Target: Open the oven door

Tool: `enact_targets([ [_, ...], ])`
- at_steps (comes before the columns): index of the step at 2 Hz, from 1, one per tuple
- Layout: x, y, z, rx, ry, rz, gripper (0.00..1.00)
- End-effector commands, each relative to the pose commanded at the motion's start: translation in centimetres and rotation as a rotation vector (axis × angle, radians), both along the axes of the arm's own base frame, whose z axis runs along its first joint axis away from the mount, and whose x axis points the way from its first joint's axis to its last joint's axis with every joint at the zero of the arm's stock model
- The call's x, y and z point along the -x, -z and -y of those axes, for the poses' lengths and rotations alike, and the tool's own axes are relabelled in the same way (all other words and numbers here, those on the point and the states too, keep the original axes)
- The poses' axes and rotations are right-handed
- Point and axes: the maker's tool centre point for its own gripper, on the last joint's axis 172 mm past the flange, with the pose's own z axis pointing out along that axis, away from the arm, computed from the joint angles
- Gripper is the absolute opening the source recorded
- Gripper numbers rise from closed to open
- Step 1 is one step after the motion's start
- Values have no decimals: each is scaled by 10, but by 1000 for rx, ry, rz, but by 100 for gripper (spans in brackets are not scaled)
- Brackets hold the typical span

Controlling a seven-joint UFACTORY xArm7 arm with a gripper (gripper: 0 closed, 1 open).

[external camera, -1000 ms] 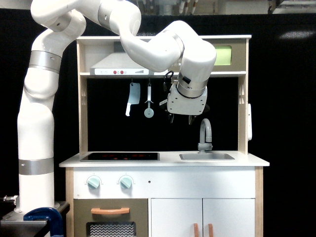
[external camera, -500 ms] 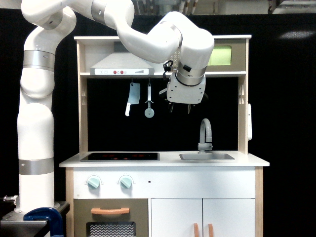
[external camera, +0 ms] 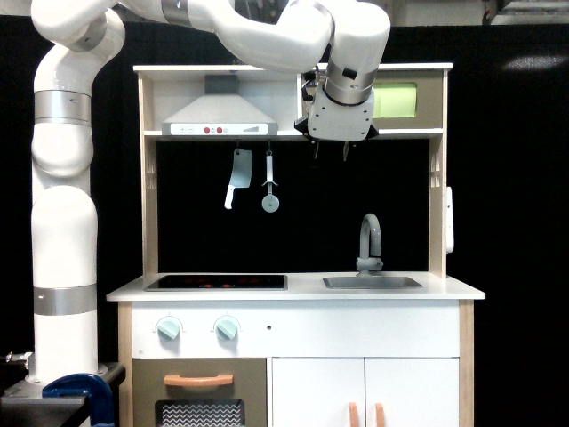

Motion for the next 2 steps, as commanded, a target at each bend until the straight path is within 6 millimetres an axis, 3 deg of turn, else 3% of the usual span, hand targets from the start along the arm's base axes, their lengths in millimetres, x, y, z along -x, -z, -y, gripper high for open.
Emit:
enact_targets([
  [1, -16, -54, -72, 0, 0, 0, 100],
  [2, -30, -83, -120, 0, 0, 0, 100],
])
